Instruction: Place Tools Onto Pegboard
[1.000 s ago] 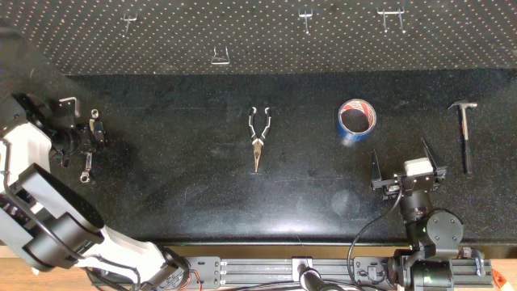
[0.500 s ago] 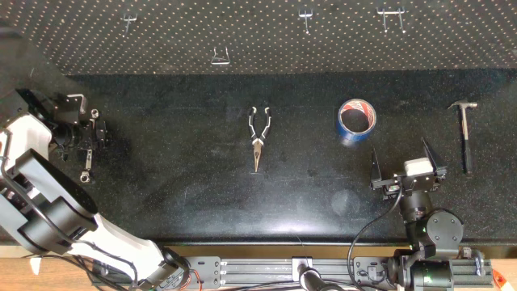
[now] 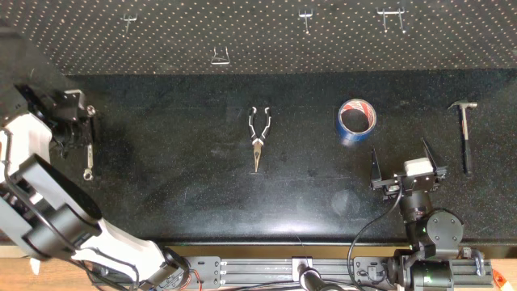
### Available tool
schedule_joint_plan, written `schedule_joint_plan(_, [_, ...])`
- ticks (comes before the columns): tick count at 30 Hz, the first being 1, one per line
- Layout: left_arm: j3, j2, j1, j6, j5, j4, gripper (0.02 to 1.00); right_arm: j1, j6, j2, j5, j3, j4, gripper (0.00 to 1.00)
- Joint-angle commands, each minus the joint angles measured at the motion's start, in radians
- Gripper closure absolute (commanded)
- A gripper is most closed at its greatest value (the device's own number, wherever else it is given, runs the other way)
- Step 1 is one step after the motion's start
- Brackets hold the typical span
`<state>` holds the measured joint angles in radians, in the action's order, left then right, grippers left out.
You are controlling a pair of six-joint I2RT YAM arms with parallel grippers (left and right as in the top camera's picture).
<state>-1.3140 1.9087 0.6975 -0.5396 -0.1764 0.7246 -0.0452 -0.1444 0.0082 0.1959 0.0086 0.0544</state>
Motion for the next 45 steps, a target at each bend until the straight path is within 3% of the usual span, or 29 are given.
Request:
schedule_joint_plan(1, [0.008,-0.195,-0.072,0.129,-0.011,-0.002,0.989,-0.003,-0.007,-0.007,-0.005,-0.003,0.005,0.025])
schedule_joint_plan(7, [0.206,-0.440,-0.225,0.129,0.011,-0.039,0.989,-0.003,-0.007,-0.007,-0.005,-0.003,0.005,0.025])
schedule_joint_plan(12, [0.446,-0.739,-0.240,0.137,0.033,-0.221,0.989,-0.003,-0.007,-0.007,-0.005,-0.003,0.005,0.025])
schedule_joint_plan(14, [0.517,-0.833,-0.240,0.145,0.021,-0.343,0.989,-0.003,-0.007,-0.007,-0.005,-0.003,0.005,0.025])
schedule_joint_plan(16, [0.567,-0.860,-0.241,0.148,-0.052,-0.428,0.991,-0.003,-0.007,-0.007,-0.005,-0.003,0.005,0.025])
schedule_joint_plan(17, [0.574,-0.854,-0.241,0.174,-0.097,-0.449,0.991,-0.003,-0.007,-0.007,-0.005,-0.003,0.005,0.027])
schedule_joint_plan(19, [0.575,-0.852,-0.241,0.401,-0.179,-0.535,0.993,-0.003,-0.007,-0.007,-0.005,-0.003,0.005,0.025])
schedule_joint_plan(22, [0.574,-0.859,-0.274,0.508,-0.200,-0.643,0.993,-0.003,-0.008,-0.007,-0.005,-0.003,0.005,0.025])
schedule_joint_plan(28, [0.574,-0.836,-0.510,0.339,0.088,-0.678,0.993,-0.003,-0.007,-0.007,-0.005,-0.003,0.005,0.025])
schedule_joint_plan(37, [0.573,-0.722,-0.547,0.340,0.173,-0.879,0.993,-0.003,-0.007,-0.007,-0.005,-0.003,0.005,0.025])
schedule_joint_plan(45, [0.554,-0.691,-0.547,0.386,0.212,-0.908,0.991,-0.003,-0.007,-0.007,-0.005,-0.003,0.005,0.025])
